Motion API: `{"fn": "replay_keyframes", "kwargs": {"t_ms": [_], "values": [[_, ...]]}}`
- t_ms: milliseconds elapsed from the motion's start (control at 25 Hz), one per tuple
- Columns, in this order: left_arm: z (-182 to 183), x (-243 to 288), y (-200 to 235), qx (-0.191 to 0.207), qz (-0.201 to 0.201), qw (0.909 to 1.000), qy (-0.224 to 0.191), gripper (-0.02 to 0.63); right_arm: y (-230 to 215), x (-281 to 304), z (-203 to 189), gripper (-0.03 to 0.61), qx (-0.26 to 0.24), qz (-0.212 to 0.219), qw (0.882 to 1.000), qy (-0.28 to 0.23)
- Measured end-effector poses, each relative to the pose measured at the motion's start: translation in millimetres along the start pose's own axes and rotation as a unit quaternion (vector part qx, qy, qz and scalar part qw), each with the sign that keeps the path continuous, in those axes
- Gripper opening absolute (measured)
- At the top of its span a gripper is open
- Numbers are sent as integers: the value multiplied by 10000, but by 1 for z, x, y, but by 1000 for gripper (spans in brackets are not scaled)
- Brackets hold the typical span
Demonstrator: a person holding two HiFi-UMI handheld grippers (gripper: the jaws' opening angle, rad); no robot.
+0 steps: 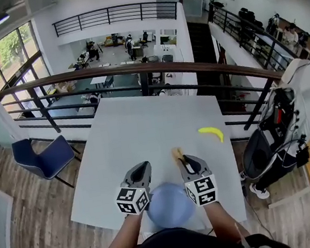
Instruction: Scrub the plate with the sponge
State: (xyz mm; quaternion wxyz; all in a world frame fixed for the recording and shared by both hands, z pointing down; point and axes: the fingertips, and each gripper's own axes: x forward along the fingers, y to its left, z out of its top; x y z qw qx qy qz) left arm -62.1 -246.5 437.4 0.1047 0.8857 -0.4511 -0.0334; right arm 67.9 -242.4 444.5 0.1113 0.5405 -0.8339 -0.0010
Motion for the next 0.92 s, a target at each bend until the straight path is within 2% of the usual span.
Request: {"fn": "replay_keyframes", "kwargs": {"t_ms": [160,560,920], "values": [[2,5,-5,98,-63,9999,21,14,2,-5,-1,69,-3,-40,10000,-37],[-6,-4,-14,12,-45,9999,120,14,10,-25,-3,70,-37,-7,9999,-107],[-13,-16,-35,-61,-250,9995,156,14,18,-43,-6,69,-131,117,9998,-104]]}}
